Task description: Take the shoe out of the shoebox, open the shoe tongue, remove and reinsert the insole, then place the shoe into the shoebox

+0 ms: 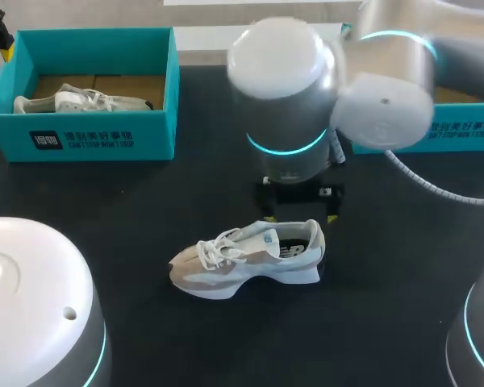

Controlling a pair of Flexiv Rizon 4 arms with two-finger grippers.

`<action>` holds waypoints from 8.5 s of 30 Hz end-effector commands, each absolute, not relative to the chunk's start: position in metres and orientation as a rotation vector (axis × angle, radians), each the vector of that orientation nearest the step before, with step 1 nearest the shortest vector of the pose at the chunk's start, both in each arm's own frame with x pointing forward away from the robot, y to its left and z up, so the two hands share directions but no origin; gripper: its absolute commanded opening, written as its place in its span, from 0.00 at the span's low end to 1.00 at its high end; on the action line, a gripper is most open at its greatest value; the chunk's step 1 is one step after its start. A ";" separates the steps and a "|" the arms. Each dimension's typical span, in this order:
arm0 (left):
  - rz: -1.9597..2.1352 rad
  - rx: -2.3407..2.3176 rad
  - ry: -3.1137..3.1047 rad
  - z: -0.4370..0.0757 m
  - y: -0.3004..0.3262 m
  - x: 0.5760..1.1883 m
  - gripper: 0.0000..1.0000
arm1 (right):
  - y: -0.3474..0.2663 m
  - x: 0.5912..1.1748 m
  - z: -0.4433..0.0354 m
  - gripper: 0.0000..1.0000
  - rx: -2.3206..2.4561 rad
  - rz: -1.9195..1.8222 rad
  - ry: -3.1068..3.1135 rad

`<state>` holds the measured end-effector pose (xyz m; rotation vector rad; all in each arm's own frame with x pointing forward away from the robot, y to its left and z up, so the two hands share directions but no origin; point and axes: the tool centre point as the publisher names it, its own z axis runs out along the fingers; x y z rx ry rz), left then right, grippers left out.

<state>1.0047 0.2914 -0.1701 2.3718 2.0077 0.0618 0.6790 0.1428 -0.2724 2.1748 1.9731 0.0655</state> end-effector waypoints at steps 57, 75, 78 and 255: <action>0.065 2.373 2.007 -0.170 0.292 1.004 1.00 | 0.117 0.661 -0.267 1.00 -0.062 0.752 2.995; 0.065 2.373 2.007 -0.170 0.292 1.004 1.00 | 0.114 0.665 -0.272 1.00 -0.107 0.652 3.025; 0.065 2.373 2.007 -0.170 0.292 1.004 1.00 | 0.114 0.665 -0.272 1.00 -0.107 0.652 3.025; 0.065 2.373 2.007 -0.170 0.292 1.004 1.00 | 0.142 0.705 -0.429 0.00 0.106 1.596 2.623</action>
